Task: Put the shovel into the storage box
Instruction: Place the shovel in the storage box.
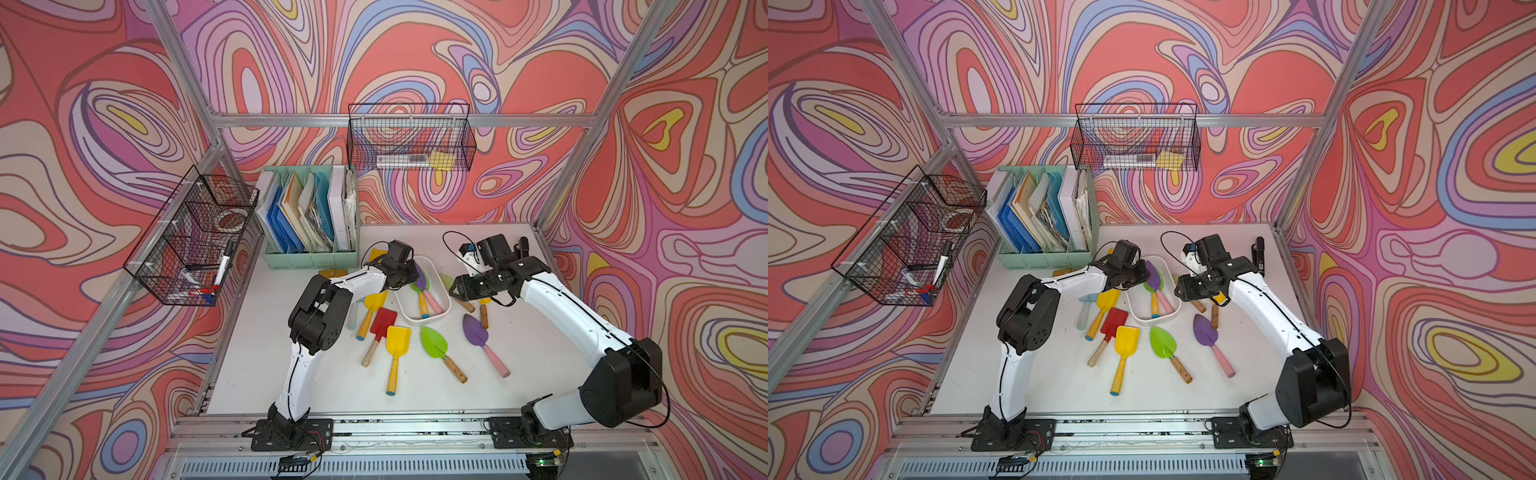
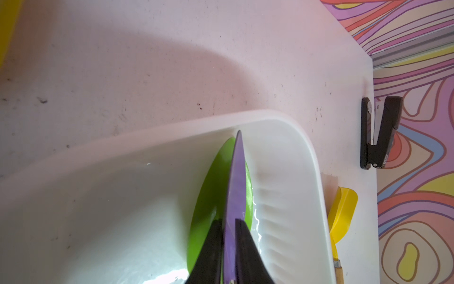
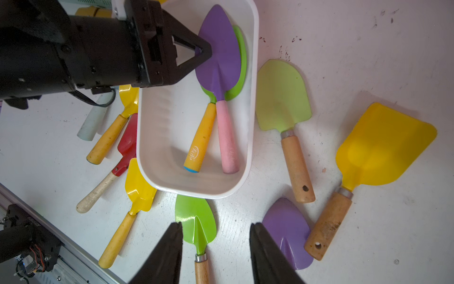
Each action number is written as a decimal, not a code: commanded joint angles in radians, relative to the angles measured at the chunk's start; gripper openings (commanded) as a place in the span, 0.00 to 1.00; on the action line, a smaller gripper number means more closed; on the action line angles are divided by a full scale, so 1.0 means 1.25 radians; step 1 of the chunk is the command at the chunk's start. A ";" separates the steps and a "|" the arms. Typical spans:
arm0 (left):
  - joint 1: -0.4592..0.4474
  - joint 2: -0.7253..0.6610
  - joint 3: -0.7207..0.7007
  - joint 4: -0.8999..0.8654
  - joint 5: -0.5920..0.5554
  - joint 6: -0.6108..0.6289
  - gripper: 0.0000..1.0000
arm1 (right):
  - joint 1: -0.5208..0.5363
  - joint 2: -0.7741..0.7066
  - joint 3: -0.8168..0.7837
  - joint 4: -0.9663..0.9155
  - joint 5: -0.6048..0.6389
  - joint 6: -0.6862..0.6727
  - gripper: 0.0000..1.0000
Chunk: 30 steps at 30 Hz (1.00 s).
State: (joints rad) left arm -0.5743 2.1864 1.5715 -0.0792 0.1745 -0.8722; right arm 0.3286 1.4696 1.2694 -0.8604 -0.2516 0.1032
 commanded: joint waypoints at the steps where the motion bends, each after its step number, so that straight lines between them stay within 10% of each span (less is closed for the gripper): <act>1: 0.000 0.026 0.019 -0.046 0.006 0.007 0.23 | 0.003 0.013 -0.002 0.012 -0.008 0.006 0.46; 16: 0.000 0.020 0.085 -0.165 -0.027 0.042 0.63 | 0.003 0.015 0.003 0.010 -0.010 0.004 0.46; 30: -0.013 -0.059 0.136 -0.229 -0.058 0.119 0.76 | 0.002 0.020 0.018 -0.027 0.109 0.092 0.46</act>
State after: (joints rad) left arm -0.5816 2.1895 1.7081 -0.3168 0.1280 -0.7776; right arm 0.3286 1.4826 1.2705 -0.8665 -0.2100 0.1513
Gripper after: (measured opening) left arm 0.748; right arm 0.461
